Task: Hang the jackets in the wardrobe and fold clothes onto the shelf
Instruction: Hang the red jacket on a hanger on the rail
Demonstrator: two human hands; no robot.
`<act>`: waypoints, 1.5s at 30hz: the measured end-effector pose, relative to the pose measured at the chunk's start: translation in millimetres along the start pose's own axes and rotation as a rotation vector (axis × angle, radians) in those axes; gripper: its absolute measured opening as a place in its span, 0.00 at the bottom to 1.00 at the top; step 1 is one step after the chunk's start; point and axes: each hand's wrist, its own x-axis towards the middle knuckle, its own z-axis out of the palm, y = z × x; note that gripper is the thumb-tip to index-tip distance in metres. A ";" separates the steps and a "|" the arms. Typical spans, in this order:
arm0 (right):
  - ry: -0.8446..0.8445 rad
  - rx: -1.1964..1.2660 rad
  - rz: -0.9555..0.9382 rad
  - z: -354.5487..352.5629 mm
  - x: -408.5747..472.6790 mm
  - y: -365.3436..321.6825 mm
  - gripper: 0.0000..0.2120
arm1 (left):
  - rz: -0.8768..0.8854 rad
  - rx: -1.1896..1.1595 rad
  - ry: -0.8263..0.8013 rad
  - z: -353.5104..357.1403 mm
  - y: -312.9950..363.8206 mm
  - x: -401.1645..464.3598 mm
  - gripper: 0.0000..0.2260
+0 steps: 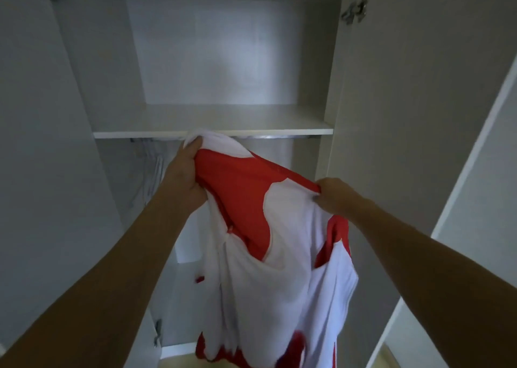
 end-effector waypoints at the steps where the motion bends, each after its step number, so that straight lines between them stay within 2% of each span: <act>1: -0.014 0.015 0.051 13.9 12.8 5.5 0.14 | 0.009 -0.019 -0.017 1.2 4.3 11.8 0.20; 5: -0.056 0.205 0.295 49.6 67.6 17.9 0.14 | 0.035 -0.094 -0.050 -25.9 16.6 65.1 0.18; 8: 0.001 0.565 0.383 52.8 114.4 -5.6 0.14 | 0.016 0.015 -0.090 -59.7 10.0 103.9 0.14; 10: 0.023 0.705 0.361 49.9 141.6 -31.9 0.11 | -0.082 0.140 -0.131 -79.3 -2.5 125.5 0.13; 13: -0.023 0.665 0.260 48.6 175.4 -72.7 0.15 | -0.271 0.369 -0.183 -104.7 -28.4 154.5 0.12; 16: -0.109 0.691 0.179 51.2 201.3 -106.4 0.16 | -0.409 0.559 -0.219 -120.6 -51.2 172.8 0.17; 18: -0.156 0.785 0.190 56.9 217.6 -124.0 0.17 | -0.446 0.697 -0.195 -131.1 -64.3 181.6 0.18; 20: -0.196 0.871 0.208 67.2 235.7 -138.3 0.17 | -0.483 0.810 -0.154 -145.5 -77.0 187.3 0.14; 24: -0.195 1.057 0.261 90.6 264.8 -163.5 0.18 | -0.536 0.905 -0.038 -177.0 -85.0 202.0 0.15; 28: -0.209 1.197 0.293 112.6 289.8 -196.3 0.14 | -0.582 1.047 0.055 -211.9 -77.7 236.2 0.17; 30: -0.219 1.210 0.296 123.6 303.4 -214.9 0.11 | -0.608 1.131 0.083 -227.7 -66.3 266.8 0.14; 32: -0.222 1.189 0.262 134.2 312.9 -232.5 0.11 | -0.555 1.289 0.148 -245.4 -51.6 303.2 0.11; 36: -0.105 1.157 0.138 157.5 332.6 -257.0 0.09 | -0.133 1.701 0.384 -278.7 -27.3 374.8 0.05; 38: -0.031 1.100 0.072 160.7 335.6 -258.9 0.11 | -0.037 1.874 0.452 -282.5 -24.2 391.8 0.06; 39: -0.012 1.064 0.053 165.6 340.7 -260.4 0.12 | -0.014 1.950 0.473 -286.0 -25.1 404.9 0.07; 41: -0.011 0.960 0.012 172.1 348.2 -262.0 0.07 | -0.039 2.063 0.496 -289.5 -26.6 425.7 0.09; 45: -0.074 0.654 -0.044 178.2 353.9 -263.4 0.10 | -0.166 2.264 0.405 -285.8 -29.3 445.7 0.06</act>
